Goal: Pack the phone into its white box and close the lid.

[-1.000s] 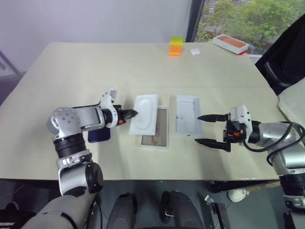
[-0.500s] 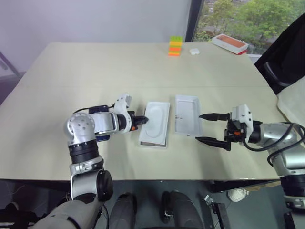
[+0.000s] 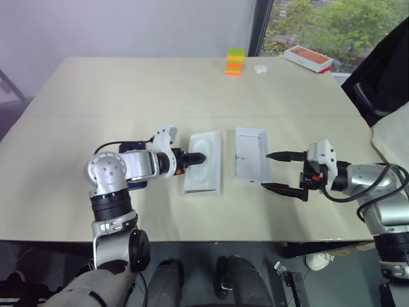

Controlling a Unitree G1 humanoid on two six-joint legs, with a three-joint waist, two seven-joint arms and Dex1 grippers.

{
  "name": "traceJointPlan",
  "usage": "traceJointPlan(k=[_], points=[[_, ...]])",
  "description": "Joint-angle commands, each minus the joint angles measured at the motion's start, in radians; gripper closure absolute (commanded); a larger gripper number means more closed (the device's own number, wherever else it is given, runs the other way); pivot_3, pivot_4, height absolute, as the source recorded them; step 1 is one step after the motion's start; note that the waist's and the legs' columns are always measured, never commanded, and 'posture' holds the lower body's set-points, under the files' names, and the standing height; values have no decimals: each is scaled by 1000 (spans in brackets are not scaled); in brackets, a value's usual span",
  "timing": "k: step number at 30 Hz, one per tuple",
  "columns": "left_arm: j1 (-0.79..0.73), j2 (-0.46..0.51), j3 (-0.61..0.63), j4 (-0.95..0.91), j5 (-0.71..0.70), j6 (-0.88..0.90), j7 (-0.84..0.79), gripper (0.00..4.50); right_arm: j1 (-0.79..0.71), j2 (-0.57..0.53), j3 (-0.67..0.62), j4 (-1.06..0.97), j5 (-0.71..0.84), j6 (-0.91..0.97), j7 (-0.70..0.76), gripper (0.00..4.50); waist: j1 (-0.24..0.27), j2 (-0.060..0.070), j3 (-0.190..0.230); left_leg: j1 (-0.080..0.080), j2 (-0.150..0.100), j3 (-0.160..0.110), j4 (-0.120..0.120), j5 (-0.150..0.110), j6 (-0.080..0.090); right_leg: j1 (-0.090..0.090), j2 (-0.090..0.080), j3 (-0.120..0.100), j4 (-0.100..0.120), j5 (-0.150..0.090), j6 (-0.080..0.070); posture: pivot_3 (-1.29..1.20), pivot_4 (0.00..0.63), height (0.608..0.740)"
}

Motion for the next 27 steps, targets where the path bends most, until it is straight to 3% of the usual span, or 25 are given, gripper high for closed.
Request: traceJointPlan(k=[1, 6, 12, 17, 21, 24, 27], points=[[-37, 38, -4, -15, -65, 8, 5, 1077, -25, 6, -3, -5, 1, -12, -4, 0, 0, 0, 0, 0, 0, 0, 0, 0, 0, 0, 0, 0, 0, 0, 0, 0, 150, 740], [-44, 73, -16, -9, -148, 8, 23, 1077, -31, 17, 3, 1, -7, -14, -4, 0, 1, 0, 0, 0, 0, 0, 0, 0, 0, 0, 0, 0, 0, 0, 0, 0, 150, 740], [-38, 180, -77, -60, -174, 8, -57, 1077, -54, 25, 6, -3, -1, 21, -22, 0, -1, 0, 0, 0, 0, 0, 0, 0, 0, 0, 0, 0, 0, 0, 0, 0, 150, 740], [106, 454, -292, -237, 91, -457, -434, 1077, -139, 102, 33, -66, -21, 115, -181, 0, -10, 0, 0, 0, 1, 0, -2, 3, -5, -1, 1, 0, 0, 2, -4, 0, 150, 740], [207, 525, -234, -178, 124, -701, -699, 1077, -206, 174, 72, -130, -33, 226, -303, 0, -6, 2, 0, 0, 3, 2, -4, 3, -6, -4, 2, 1, 0, 2, -5, 0, 150, 740], [315, 619, -311, -154, 314, -1000, -889, 1015, -229, 193, 162, -105, -168, 207, -389, 792, 1, 2, 0, -3, 3, 1, -3, 3, -6, -6, 2, 0, -1, 3, -6, 0, 150, 740], [360, 631, -313, -125, 353, -1103, -961, 1015, -247, 230, 223, -88, -236, 185, -439, 2312, 6, 2, 0, -5, 2, 2, -3, 3, -5, -6, 1, 0, -3, 3, -6, 0, 150, 740]])
